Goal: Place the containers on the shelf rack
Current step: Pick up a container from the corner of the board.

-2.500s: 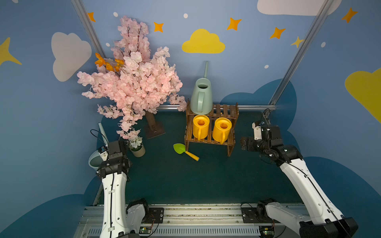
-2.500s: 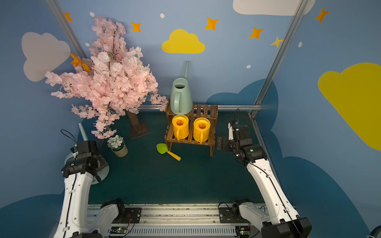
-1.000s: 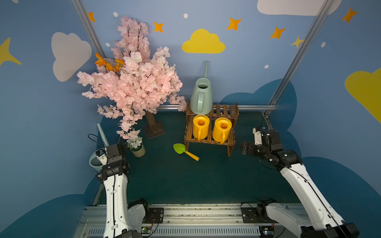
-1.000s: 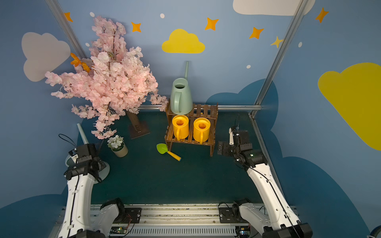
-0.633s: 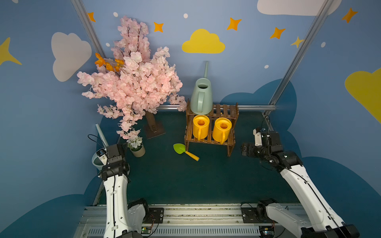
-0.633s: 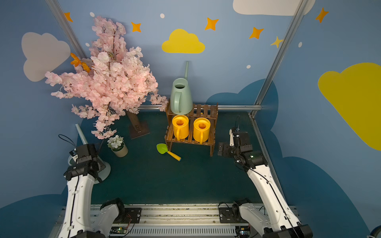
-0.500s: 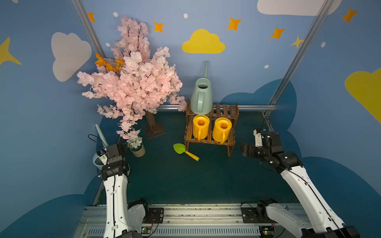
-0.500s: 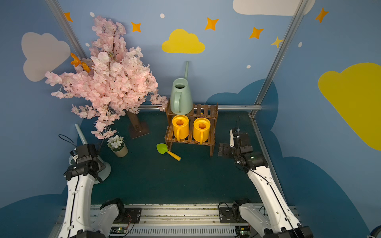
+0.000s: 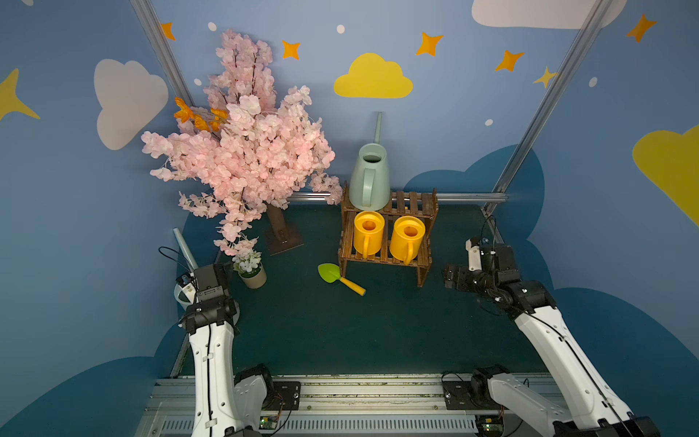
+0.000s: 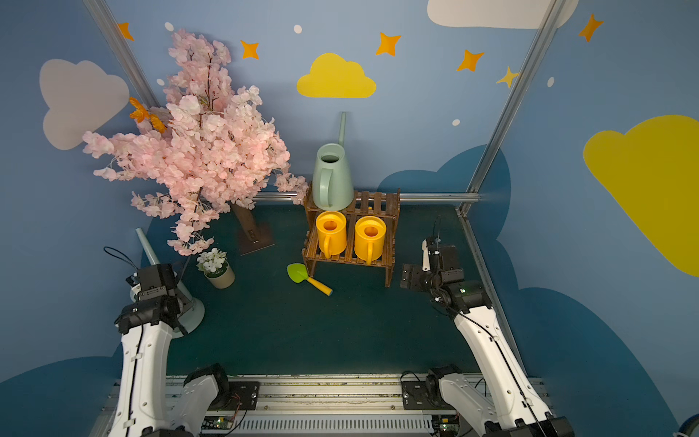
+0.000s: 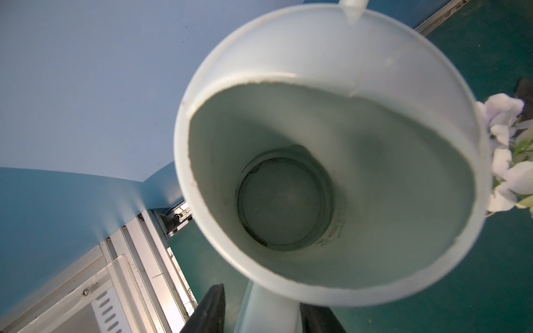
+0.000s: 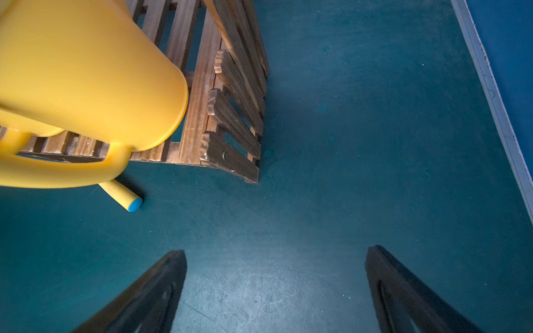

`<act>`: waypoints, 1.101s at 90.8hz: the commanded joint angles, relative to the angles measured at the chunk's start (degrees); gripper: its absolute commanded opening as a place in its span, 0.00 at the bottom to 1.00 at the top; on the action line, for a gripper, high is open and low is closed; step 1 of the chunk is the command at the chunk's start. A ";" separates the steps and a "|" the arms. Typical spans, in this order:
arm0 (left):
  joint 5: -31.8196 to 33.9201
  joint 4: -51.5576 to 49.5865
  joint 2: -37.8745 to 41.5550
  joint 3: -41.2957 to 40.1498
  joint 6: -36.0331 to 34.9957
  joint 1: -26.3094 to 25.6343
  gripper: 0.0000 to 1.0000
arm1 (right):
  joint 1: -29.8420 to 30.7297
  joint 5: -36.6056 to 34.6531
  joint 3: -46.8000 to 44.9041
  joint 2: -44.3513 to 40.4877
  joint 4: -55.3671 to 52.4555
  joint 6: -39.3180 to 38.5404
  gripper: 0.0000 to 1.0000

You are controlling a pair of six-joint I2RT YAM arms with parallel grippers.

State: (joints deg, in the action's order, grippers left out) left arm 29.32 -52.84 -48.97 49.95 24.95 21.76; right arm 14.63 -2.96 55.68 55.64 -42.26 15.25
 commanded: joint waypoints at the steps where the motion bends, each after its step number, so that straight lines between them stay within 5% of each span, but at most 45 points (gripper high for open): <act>1: -0.93 -1.03 1.12 1.56 0.86 -0.01 0.43 | -0.33 -0.03 -0.65 -0.55 0.07 0.31 0.98; 100: -8.84 -6.60 6.12 1.37 5.25 -0.38 0.16 | -0.99 0.54 -1.43 -1.79 -0.27 -0.20 0.98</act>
State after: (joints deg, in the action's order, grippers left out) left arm 19.16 -57.34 -43.70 50.02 25.96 21.15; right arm 13.96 -2.87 54.89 54.61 -42.26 15.20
